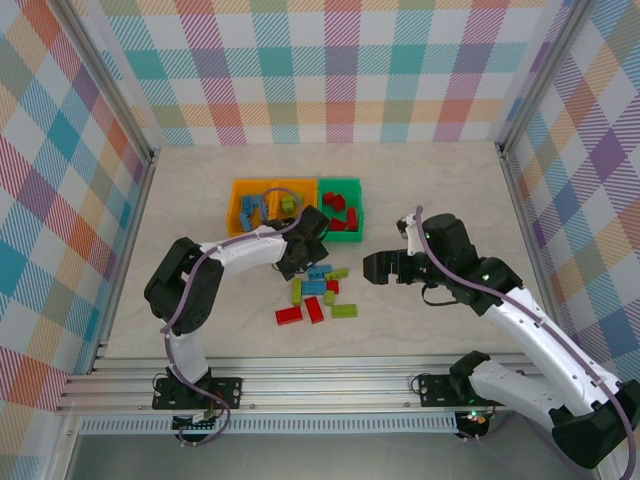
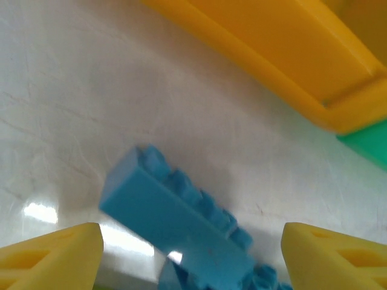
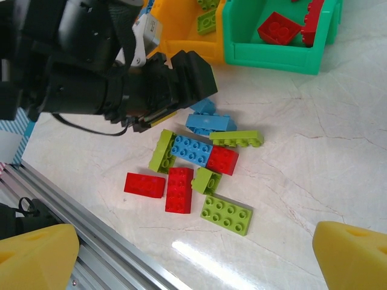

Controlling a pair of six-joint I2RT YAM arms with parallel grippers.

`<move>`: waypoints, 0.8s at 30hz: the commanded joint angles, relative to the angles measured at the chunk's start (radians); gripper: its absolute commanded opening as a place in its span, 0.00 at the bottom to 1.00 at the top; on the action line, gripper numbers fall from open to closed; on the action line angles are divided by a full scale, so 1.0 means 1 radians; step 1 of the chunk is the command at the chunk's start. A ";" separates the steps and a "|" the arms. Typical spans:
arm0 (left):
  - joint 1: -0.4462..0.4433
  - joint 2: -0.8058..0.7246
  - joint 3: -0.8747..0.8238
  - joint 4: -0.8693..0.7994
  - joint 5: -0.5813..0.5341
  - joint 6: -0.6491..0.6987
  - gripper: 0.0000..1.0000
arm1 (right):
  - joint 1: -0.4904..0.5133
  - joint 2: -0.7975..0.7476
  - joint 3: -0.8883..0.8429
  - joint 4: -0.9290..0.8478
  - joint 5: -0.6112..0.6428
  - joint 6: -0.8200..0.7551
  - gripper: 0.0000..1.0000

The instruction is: Sort the legos into containers by color

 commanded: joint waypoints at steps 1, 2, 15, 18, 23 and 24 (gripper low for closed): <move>0.022 0.030 0.016 0.012 0.009 -0.043 0.72 | 0.002 -0.033 -0.005 -0.016 -0.002 0.021 1.00; 0.025 0.033 0.014 0.016 0.013 -0.043 0.69 | 0.002 -0.034 -0.005 -0.015 -0.001 0.022 1.00; 0.058 -0.046 -0.040 0.004 -0.020 0.014 0.18 | 0.002 0.076 0.017 -0.021 -0.248 -0.051 1.00; 0.064 -0.111 -0.032 -0.007 -0.048 0.076 0.14 | 0.002 0.091 0.019 0.001 -0.271 -0.042 1.00; 0.075 -0.223 0.055 -0.113 -0.178 0.222 0.11 | 0.002 0.099 0.028 0.009 -0.252 -0.029 1.00; 0.083 -0.244 0.073 -0.134 -0.226 0.257 0.11 | 0.002 0.097 0.030 0.002 -0.243 -0.028 1.00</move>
